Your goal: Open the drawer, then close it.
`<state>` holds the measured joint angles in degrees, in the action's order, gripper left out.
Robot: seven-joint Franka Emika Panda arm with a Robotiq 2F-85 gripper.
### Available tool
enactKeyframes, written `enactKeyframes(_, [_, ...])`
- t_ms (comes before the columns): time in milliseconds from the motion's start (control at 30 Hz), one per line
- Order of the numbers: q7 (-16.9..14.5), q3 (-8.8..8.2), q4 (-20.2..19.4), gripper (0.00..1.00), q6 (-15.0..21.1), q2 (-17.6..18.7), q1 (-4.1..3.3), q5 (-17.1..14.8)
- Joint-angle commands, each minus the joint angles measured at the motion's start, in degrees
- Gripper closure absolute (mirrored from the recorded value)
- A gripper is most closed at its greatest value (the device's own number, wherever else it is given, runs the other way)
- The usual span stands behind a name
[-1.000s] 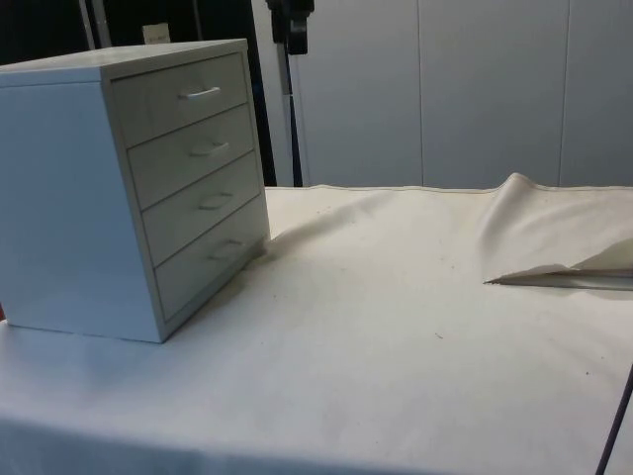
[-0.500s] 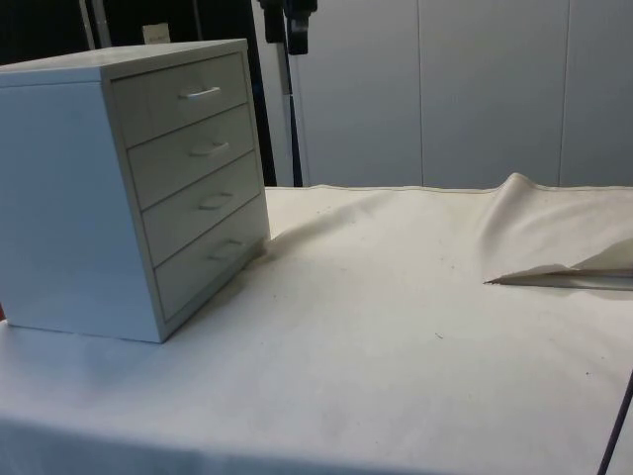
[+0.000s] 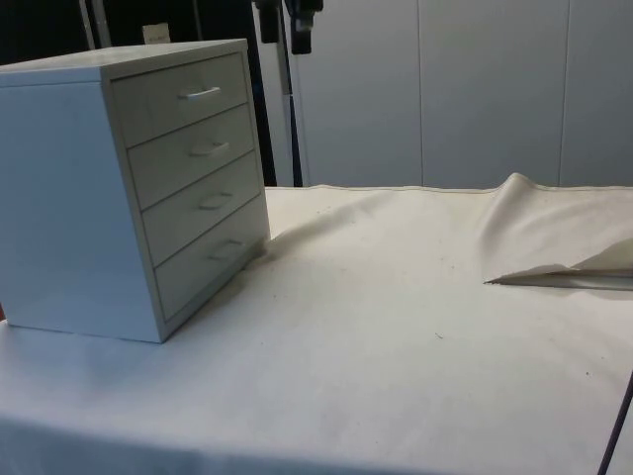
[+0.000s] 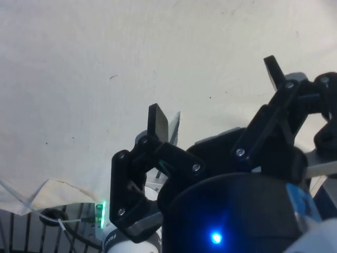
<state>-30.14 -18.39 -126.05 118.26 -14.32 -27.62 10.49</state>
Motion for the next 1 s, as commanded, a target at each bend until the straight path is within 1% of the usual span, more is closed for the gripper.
enactKeyframes(0, [-0.9,0.00,-0.2,0.00,0.5,0.0,-0.11,0.1])
enactKeyframes(133, [-3.2,-0.23,-0.5,0.00,0.7,0.1,-0.06,0.1])
enactKeyframes(167, [-2.8,-0.11,-0.2,0.00,0.0,0.1,0.00,0.0])
enactKeyframes(200, [-3.7,-0.29,-0.5,0.00,0.8,0.1,-0.06,0.1])
enactKeyframes(500, [-8.1,-0.57,-0.9,0.00,1.0,0.2,0.17,0.1])
enactKeyframes(533, [-7.7,-0.46,-0.6,0.00,0.1,0.3,0.17,0.0])
enactKeyframes(567, [-8.5,-0.63,-0.9,0.00,1.0,0.3,0.17,0.1])
enactKeyframes(733, [-11.3,-0.92,-1.1,0.00,1.3,0.3,0.17,0.2])
enactKeyframes(767, [-11.7,-0.92,-1.1,0.00,1.3,0.3,0.23,0.2])
enactKeyframes(800, [-11.6,-0.86,-0.8,0.00,0.5,0.5,0.23,0.0])
enactKeyframes(833, [-12.2,-0.97,-1.1,0.00,1.3,0.4,0.23,0.2])
enactKeyframes(967, [-14.4,-1.20,-1.1,0.00,1.5,0.6,0.34,0.2])
